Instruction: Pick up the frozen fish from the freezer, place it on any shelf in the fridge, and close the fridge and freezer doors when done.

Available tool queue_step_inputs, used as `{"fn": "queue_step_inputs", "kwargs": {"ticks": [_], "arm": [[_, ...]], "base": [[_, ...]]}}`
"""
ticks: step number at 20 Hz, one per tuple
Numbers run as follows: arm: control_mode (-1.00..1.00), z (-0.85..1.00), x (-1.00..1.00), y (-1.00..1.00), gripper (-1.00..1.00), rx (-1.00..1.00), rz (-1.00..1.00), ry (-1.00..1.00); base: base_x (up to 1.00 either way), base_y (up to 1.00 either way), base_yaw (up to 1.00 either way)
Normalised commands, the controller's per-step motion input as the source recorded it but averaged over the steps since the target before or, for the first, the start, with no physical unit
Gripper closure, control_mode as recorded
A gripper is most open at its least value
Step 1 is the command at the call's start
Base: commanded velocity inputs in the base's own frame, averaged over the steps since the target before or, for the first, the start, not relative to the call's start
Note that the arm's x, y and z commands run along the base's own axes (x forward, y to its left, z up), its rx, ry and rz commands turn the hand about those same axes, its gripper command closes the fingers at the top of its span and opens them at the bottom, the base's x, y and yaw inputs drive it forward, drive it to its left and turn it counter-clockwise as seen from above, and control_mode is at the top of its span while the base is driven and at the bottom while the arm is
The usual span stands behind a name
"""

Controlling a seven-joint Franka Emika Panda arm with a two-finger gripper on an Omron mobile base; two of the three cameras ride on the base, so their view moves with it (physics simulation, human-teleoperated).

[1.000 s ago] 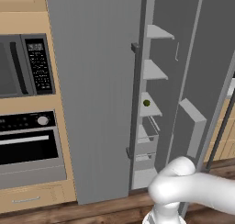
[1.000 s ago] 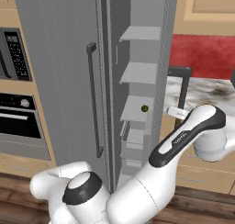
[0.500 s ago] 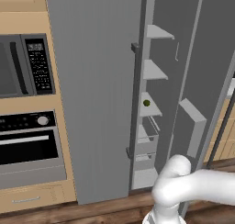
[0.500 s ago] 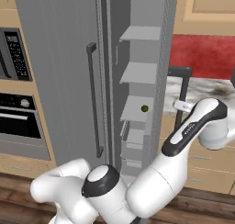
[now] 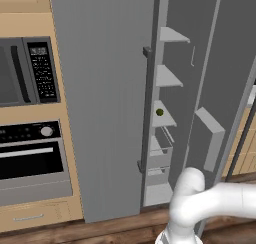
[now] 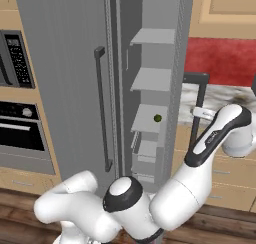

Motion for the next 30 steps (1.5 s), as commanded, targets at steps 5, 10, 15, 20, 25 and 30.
{"fn": "queue_step_inputs", "kwargs": {"ticks": [5, 10, 15, 20, 25, 30], "arm": [[-1.0, -0.14, 0.14, 0.93, -1.0, 0.0, 0.01, -0.04], [-1.0, -0.01, 0.24, 1.0, -1.0, 0.04, 0.0, -0.04], [-1.0, 0.0, 0.28, 1.0, -1.0, 0.08, 0.0, -0.06], [-1.0, 0.0, 0.41, 1.0, -1.0, 0.12, -0.05, -0.06], [-1.0, 0.0, 0.48, 0.97, -1.0, 0.13, -0.1, -0.04], [-1.0, 0.0, 0.48, 0.86, -1.0, 0.12, -0.12, -0.04]], "base": [[0.0, 0.0, 0.0], [0.0, 0.0, 0.0], [0.0, 0.0, 0.0], [0.0, 0.0, 0.0], [0.0, 0.0, 0.0], [0.0, 0.0, 0.0]]}}
